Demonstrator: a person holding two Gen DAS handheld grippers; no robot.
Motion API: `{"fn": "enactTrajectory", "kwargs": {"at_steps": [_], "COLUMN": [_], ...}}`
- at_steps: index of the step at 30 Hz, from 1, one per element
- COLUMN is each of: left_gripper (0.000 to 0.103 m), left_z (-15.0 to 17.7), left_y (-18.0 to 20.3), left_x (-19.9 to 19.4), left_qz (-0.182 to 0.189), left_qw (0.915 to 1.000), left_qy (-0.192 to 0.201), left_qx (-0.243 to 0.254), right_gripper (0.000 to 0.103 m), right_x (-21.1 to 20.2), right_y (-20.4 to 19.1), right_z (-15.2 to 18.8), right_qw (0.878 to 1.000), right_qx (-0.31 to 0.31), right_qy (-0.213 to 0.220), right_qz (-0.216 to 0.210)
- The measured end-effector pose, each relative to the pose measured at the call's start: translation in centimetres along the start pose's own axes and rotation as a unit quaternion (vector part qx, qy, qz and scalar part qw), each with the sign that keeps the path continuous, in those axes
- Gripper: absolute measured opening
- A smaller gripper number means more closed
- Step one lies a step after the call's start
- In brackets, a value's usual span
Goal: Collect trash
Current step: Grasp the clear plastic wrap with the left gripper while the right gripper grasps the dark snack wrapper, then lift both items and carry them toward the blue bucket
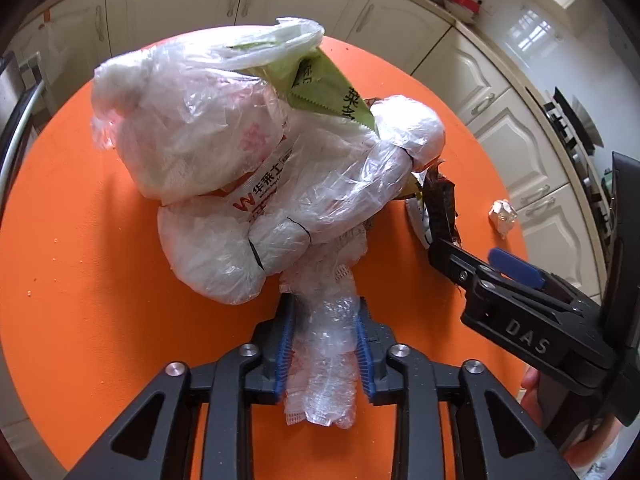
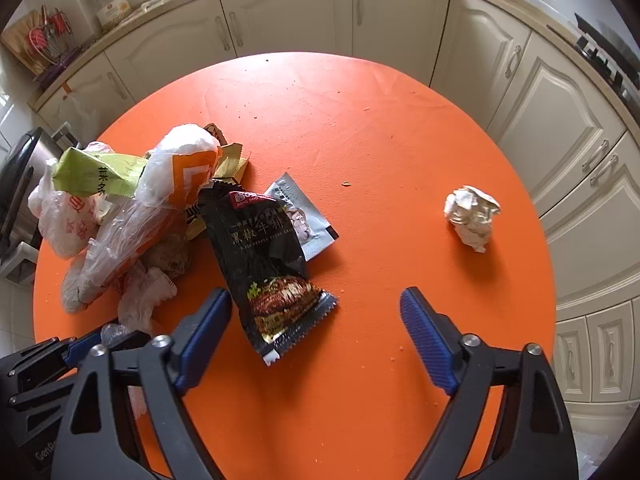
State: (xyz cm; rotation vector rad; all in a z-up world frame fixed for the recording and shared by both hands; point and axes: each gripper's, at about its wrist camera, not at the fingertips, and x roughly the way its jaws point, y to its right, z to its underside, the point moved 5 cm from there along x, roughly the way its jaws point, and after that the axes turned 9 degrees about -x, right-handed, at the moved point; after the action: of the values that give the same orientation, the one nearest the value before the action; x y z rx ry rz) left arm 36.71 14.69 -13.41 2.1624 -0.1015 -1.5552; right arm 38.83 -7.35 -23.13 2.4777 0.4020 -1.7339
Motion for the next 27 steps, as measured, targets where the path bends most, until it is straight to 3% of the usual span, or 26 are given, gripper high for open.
{"fn": "enactTrajectory", "kwargs": {"at_steps": [2, 4, 5, 8, 9, 11, 12, 19, 25, 27], "left_gripper": [0.045, 0.059, 0.06, 0.058, 0.056, 0.04, 0.024, 0.019, 0.019, 0.019], "left_z": [-0.3, -0.5, -0.4, -0.4, -0.4, -0.2, -0.1, 1.3, 3.7, 4.4], "left_y": [-0.1, 0.1, 0.0, -0.1, -0.1, -0.4, -0.5, -1.3, -1.2, -1.3], "left_x": [-0.1, 0.0, 0.1, 0.2, 0.2, 0.0, 0.2, -0.5, -1.5, -2.2], "left_qz": [0.016, 0.032, 0.033, 0.02, 0.017, -0.003, -0.007, 0.005, 0.01, 0.007], "left_qw": [0.9999, 0.9995, 0.9994, 0.9997, 0.9998, 0.9998, 0.9998, 0.9999, 0.9996, 0.9996], "left_qy": [-0.002, -0.004, -0.004, 0.002, 0.004, 0.014, 0.014, 0.009, -0.007, -0.007], "left_qx": [-0.004, -0.002, 0.0, 0.01, 0.013, 0.012, 0.009, 0.01, 0.024, 0.027], "right_gripper": [0.048, 0.032, 0.025, 0.017, 0.016, 0.014, 0.014, 0.012, 0.017, 0.026], "right_x": [0.2, 0.1, 0.0, -0.8, -1.1, -1.5, -1.7, -4.1, -5.5, -4.8], "right_y": [-0.1, 0.2, 0.3, 0.8, 1.0, 1.4, 1.4, 0.2, -1.4, -1.7], "right_z": [0.1, 0.5, 0.6, 1.3, 1.6, 2.3, 2.8, 6.6, 8.4, 8.6], "right_qw": [1.0, 1.0, 0.999, 0.999, 0.999, 0.998, 0.998, 0.996, 0.997, 0.997], "right_qx": [0.003, 0.01, 0.012, 0.024, 0.028, 0.032, 0.031, 0.015, -0.027, -0.037], "right_qy": [-0.004, -0.009, -0.009, 0.0, 0.004, 0.003, 0.002, 0.004, 0.014, 0.005], "right_qz": [-0.014, -0.025, -0.029, -0.04, -0.043, -0.051, -0.054, -0.093, -0.069, -0.061]}}
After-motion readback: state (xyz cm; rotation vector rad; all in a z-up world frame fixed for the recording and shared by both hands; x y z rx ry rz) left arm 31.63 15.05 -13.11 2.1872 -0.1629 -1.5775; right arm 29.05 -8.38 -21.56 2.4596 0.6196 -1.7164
